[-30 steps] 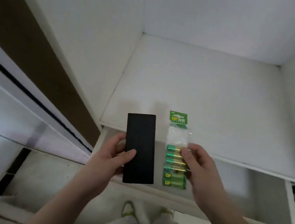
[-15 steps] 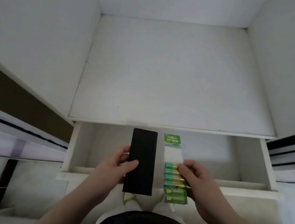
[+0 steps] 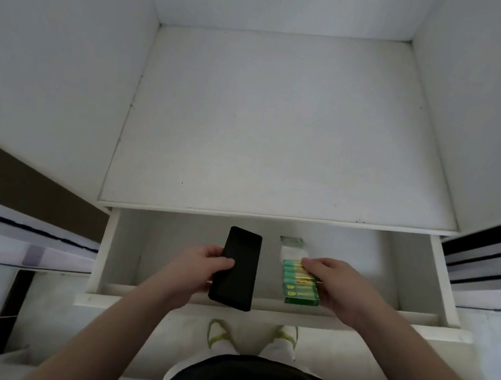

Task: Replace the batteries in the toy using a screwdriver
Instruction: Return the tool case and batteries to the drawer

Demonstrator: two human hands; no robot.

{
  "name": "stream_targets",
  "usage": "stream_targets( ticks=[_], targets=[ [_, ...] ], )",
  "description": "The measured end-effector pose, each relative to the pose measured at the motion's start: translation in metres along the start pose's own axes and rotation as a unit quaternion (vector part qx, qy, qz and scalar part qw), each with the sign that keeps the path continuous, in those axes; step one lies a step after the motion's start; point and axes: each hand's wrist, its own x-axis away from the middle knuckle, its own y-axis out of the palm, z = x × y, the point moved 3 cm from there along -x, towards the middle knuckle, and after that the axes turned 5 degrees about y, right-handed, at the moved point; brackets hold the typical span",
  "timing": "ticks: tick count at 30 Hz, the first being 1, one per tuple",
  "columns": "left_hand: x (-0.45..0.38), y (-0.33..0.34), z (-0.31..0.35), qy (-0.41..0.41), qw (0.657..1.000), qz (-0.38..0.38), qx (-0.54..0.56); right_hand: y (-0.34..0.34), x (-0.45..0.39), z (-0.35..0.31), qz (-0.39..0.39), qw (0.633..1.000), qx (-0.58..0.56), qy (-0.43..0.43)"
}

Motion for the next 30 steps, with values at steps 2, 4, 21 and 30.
stream_targets(
  ticks=[2, 4, 21, 30],
  targets=[
    [-0.017, -0.003, -0.002, -0.018, 1.0, -0.003, 0.025, -0.003, -0.014, -0.003, -0.001, 1.0, 0.014, 0.005],
    [-0.035, -0.006, -0.005, -0.032, 0.998, -0.006, 0.048, -0.007, -0.029, -0.007, 0.002, 1.0, 0.018, 0.011],
    [-0.14, 0.011, -0.047, -0.05, 0.995, 0.068, -0.056, -0.005, -0.118, 0.002, 0.134, 0.966, 0.217, -0.043],
    [-0.147, -0.003, -0.043, 0.054, 0.932, 0.098, -0.344, -0.005, -0.127, 0.002, 0.182, 0.924, 0.327, -0.084]
  ],
)
